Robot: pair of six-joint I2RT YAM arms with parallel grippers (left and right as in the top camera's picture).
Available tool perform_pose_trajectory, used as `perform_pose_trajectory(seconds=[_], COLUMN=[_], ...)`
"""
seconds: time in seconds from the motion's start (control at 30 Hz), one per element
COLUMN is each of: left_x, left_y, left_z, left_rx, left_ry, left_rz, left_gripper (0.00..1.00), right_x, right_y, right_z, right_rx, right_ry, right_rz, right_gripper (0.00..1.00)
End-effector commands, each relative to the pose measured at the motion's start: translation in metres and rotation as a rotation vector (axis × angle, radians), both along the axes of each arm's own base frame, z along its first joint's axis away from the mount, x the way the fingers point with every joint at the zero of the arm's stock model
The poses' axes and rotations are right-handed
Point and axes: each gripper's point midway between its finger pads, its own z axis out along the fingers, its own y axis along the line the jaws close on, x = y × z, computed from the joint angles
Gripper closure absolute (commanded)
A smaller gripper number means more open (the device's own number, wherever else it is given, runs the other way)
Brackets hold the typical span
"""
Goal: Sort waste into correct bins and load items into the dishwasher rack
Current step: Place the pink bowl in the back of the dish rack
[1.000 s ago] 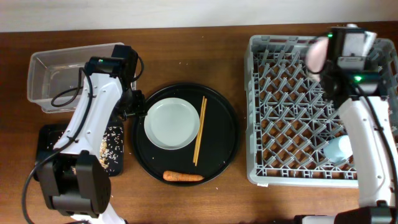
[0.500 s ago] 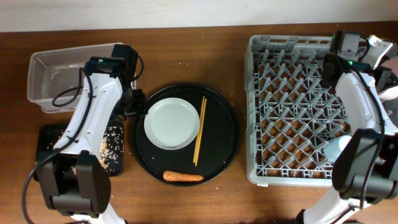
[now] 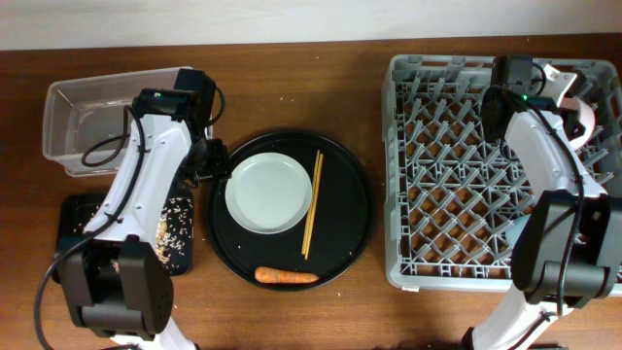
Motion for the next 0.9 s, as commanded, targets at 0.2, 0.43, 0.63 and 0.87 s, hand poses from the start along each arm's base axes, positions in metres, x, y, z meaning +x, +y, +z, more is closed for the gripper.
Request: perform_pose_trajectory(seconds=[0.2,0.43,0.63,0.87], left_x=[0.002,0.002,0.001,0.001], left_y=[0.001,0.001,0.001,0.001], left_z=[0.013,0.013,0.013,0.013], left_rx=[-0.013,-0.014,-0.013,-0.013], left_ry=[-0.043,-0.043,-0.04,-0.04], left_rz=[0.019,0.02,0.02,0.02], left_gripper=[0.29,0.29,0.29,0.29], right_x=[-0.009,-0.001,0.004,0.011], right_y=[-0.014,-0.02,-0.019,-0.015], right_z=[0.04,0.021,-0.002,-0.011], right_rx=[-0.225,-0.13,-0.115,-0.075], right_ry=[-0.128,-0.1,-0.013,-0.012], right_rz=[-0.138,-0.09,-0.07,-0.038], right_gripper=[0.96,0.96,0.96,0.96])
